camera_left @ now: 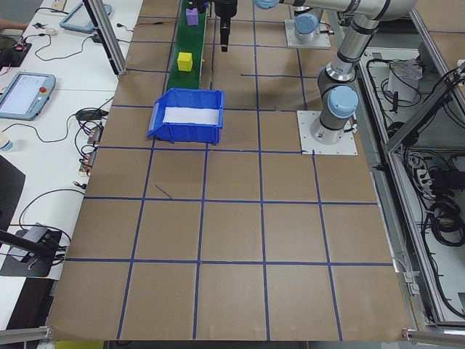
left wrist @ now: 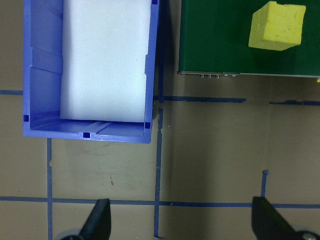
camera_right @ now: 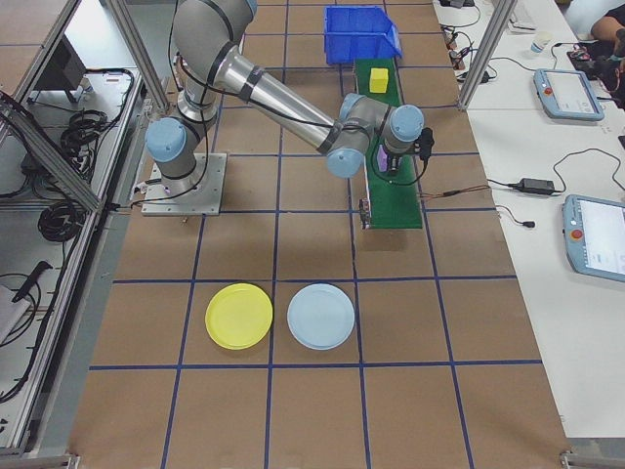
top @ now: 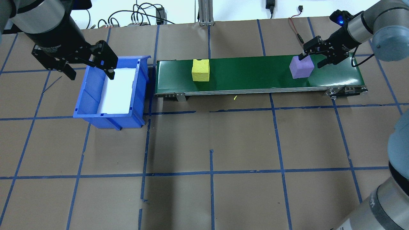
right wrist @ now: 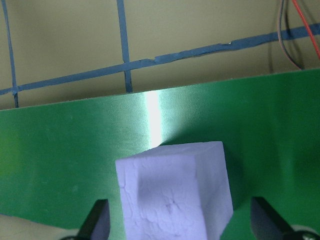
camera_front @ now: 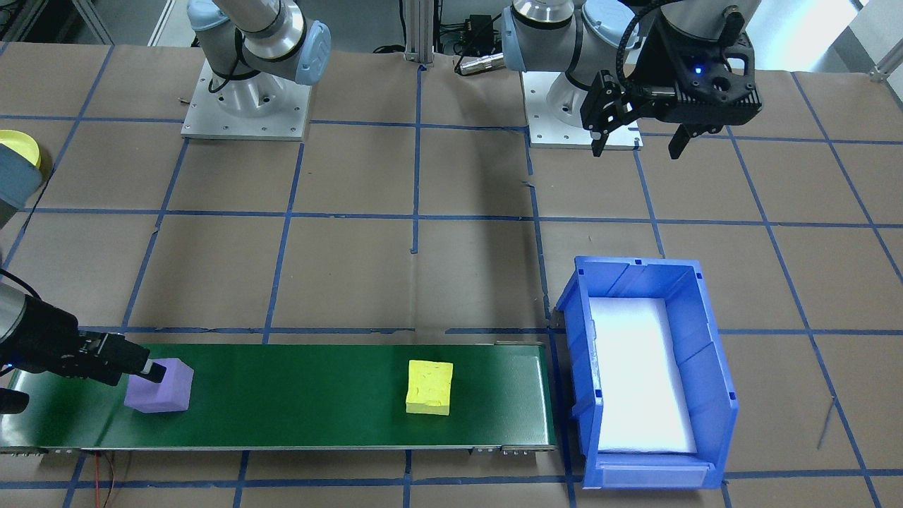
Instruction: Move block left to right into plate
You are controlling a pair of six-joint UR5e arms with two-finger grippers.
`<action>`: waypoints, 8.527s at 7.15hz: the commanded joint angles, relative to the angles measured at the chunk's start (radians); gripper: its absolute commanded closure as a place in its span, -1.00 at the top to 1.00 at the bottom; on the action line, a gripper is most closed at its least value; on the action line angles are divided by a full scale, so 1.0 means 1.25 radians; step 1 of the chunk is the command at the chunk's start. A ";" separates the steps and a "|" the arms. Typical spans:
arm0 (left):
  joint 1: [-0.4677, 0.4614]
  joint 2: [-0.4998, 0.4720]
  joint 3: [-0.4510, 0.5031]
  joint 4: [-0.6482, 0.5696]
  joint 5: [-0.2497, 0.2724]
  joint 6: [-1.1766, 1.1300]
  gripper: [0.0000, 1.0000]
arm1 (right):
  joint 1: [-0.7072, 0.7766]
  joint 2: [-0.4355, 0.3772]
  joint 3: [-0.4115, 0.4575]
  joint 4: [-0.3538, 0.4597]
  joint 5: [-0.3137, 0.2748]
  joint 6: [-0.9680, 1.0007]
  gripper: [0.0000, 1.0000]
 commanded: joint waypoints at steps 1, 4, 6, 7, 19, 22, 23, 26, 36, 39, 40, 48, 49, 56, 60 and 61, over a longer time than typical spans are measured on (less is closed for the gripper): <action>0.005 0.007 -0.002 0.001 0.014 -0.024 1.00 | 0.000 0.006 0.001 -0.002 -0.002 -0.001 0.99; 0.011 0.008 -0.006 0.001 -0.002 -0.026 1.00 | 0.000 0.022 0.004 -0.025 -0.058 -0.011 0.98; 0.013 0.008 -0.007 0.001 -0.003 -0.026 1.00 | 0.000 0.022 0.006 -0.034 -0.118 -0.011 0.56; 0.015 0.008 -0.006 0.001 -0.003 -0.025 1.00 | 0.000 0.014 0.001 -0.034 -0.183 -0.007 -0.07; 0.015 0.008 -0.006 0.002 -0.003 -0.032 1.00 | -0.553 0.067 0.020 -0.031 -0.339 -0.653 0.50; 0.015 0.008 -0.001 0.002 -0.003 -0.033 1.00 | -0.552 0.052 0.008 -0.032 -0.333 -0.647 1.00; 0.015 0.008 -0.003 0.002 -0.003 -0.033 1.00 | -0.547 0.023 0.007 -0.032 -0.326 -0.641 1.00; 0.015 0.008 -0.002 0.009 -0.003 -0.033 1.00 | -0.388 -0.074 0.007 -0.012 -0.286 -0.521 0.99; 0.016 0.008 -0.002 0.009 -0.002 -0.032 1.00 | 0.063 -0.044 0.012 -0.025 -0.080 0.074 1.00; 0.017 0.008 -0.002 0.009 -0.002 -0.032 1.00 | 0.061 0.024 -0.056 -0.026 -0.064 0.074 1.00; 0.017 0.008 -0.001 0.009 -0.002 -0.032 1.00 | 0.061 0.031 -0.056 -0.026 -0.064 0.068 1.00; 0.017 0.008 -0.002 0.009 -0.002 -0.031 1.00 | 0.055 0.047 -0.028 -0.031 -0.242 0.037 0.79; 0.017 0.008 -0.002 0.009 -0.002 -0.031 1.00 | 0.046 0.040 -0.037 -0.034 -0.314 0.037 0.23; 0.017 0.008 -0.002 0.009 -0.002 -0.031 1.00 | -0.506 -0.081 0.062 -0.007 -0.428 -0.640 -0.23; 0.017 0.008 -0.003 0.009 -0.002 -0.030 1.00 | -0.761 -0.090 0.206 -0.030 -0.488 -0.811 -0.15; 0.017 0.008 -0.002 0.009 -0.002 -0.030 1.00 | -0.768 -0.090 0.237 -0.102 -0.479 -0.820 -0.07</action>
